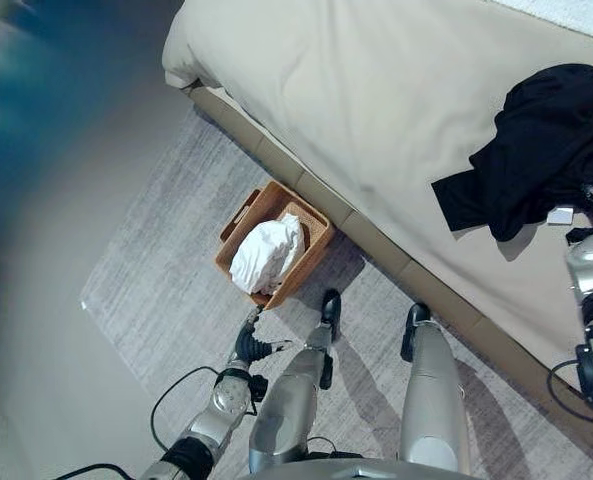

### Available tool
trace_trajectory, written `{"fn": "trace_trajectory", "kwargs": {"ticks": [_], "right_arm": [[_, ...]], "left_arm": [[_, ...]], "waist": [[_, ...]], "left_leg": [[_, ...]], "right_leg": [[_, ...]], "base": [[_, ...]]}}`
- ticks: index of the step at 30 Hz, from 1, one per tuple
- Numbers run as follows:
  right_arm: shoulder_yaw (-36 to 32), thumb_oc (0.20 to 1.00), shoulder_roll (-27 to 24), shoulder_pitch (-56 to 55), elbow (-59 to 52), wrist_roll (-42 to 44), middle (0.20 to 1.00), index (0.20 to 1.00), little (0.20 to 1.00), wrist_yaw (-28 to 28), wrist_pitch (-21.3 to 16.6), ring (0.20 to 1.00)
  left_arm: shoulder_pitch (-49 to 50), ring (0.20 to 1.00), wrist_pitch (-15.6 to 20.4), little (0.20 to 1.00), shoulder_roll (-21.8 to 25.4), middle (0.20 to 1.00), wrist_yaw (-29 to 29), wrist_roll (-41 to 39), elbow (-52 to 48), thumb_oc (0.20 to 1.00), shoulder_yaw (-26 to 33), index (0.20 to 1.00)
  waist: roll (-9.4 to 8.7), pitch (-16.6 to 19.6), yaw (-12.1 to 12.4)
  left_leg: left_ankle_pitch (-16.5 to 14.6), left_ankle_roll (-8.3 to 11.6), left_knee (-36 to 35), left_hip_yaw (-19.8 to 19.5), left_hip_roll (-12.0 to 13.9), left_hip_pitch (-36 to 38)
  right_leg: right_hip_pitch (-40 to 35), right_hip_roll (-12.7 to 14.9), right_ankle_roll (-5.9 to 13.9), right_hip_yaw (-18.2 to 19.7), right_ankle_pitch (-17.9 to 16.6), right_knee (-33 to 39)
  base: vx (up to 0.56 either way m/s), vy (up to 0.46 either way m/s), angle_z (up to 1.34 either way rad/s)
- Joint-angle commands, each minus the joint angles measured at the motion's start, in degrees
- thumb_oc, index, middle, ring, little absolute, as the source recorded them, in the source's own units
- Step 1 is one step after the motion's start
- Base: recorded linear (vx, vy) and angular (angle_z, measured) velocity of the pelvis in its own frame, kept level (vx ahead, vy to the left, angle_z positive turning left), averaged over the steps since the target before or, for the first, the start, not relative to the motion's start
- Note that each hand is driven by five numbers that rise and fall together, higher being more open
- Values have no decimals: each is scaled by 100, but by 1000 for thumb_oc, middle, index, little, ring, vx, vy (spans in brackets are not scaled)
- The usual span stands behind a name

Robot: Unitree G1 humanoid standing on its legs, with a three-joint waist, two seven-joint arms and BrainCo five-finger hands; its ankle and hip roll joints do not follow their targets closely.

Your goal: Pick up clothes into the bucket

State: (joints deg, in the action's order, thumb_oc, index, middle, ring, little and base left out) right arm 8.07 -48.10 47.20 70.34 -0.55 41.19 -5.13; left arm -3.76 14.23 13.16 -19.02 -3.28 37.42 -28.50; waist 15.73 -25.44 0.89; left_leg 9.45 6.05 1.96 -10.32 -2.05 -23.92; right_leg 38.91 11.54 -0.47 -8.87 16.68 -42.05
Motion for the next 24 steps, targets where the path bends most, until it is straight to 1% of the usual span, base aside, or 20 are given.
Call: {"fn": "trace_trajectory", "kwargs": {"ticks": [1,5,7,8,9,14,16,19,20,22,24], "right_arm": [[554,1000,-538,750,65,-293,1000,1000,1000,-316,52,1000],[930,1000,-535,1233,186,-246,1000,1000,1000,-645,63,1000],[1117,1000,-512,1374,211,-204,1000,1000,1000,-946,-10,1000],[1241,539,-520,1502,254,-217,539,539,539,-991,-4,539],[1310,200,-510,1568,223,-237,200,200,200,-1028,-16,200],[1487,200,-325,1736,-169,-343,200,200,200,-886,-146,200],[1485,200,-241,1770,-380,-324,200,200,200,-803,-201,200],[1478,200,-234,1845,-1035,-375,200,200,200,-578,-309,200],[1473,200,-234,1839,-1040,-376,200,200,200,-577,-307,200],[1405,200,-237,1835,-1530,-321,200,200,200,-465,-384,200],[1299,200,-240,1803,-2044,-317,200,200,200,-334,-456,200]], "left_arm": [[-308,1000,65,1000,124,1000,-31,-53,19,1000,52,1000],[-294,1000,68,1000,134,1000,-103,-187,45,1000,78,1000],[-255,1000,68,1000,159,1000,-93,-250,-29,1000,69,1000],[-252,1000,78,1000,162,1000,-61,-298,-49,1000,65,1000],[-247,1000,73,1000,166,1000,-53,-315,-47,1000,69,1000],[-281,1000,57,1000,103,1000,-73,-245,98,1000,27,1000],[-311,1000,54,1000,59,1000,-98,-217,226,1000,24,1000],[-352,1000,72,1000,13,1000,-137,-198,361,1000,54,1000],[-351,1000,73,1000,14,1000,-137,-198,362,1000,53,1000],[-374,1000,78,1000,26,1000,-189,-182,408,1000,119,1000],[-417,1000,73,1000,24,1000,-224,-166,577,1000,217,1000]], "waist": [[-53,-419,19],[-123,-435,102],[-138,-435,158],[-149,-435,167],[-165,-435,170],[-154,-435,187],[-143,-435,171],[-148,-435,115],[-147,-435,115],[-180,-435,72],[-254,-435,16]], "left_leg": [[-70,-67,45,71,-89,25],[-134,-104,184,114,-113,-296],[-171,-116,367,130,-150,-540],[-175,-117,425,149,-162,-643],[-169,-122,441,151,-170,-700],[-111,-115,369,145,-170,-764],[-98,-112,304,144,-173,-699],[-129,-114,283,151,-183,-561],[-129,-114,283,149,-183,-560],[-148,-108,308,180,-181,-472],[-169,-102,328,217,-163,-373]], "right_leg": [[-451,65,438,163,-482,697],[55,72,453,275,-462,380],[357,115,472,303,-448,181],[471,143,477,348,-438,99],[524,138,472,364,-434,76],[675,153,479,384,-390,-1],[636,171,497,363,-380,5],[503,181,512,339,-377,54],[499,182,512,336,-377,56],[374,174,512,327,-398,113],[227,149,509,330,-436,209]], "base": [[-34,-59,6],[-18,-50,-4],[-26,-59,-3],[-25,-48,-3],[-24,-40,-2],[-3,-6,0],[1,13,-2],[-14,40,1],[-19,30,2],[-10,24,1],[-21,53,1]]}}
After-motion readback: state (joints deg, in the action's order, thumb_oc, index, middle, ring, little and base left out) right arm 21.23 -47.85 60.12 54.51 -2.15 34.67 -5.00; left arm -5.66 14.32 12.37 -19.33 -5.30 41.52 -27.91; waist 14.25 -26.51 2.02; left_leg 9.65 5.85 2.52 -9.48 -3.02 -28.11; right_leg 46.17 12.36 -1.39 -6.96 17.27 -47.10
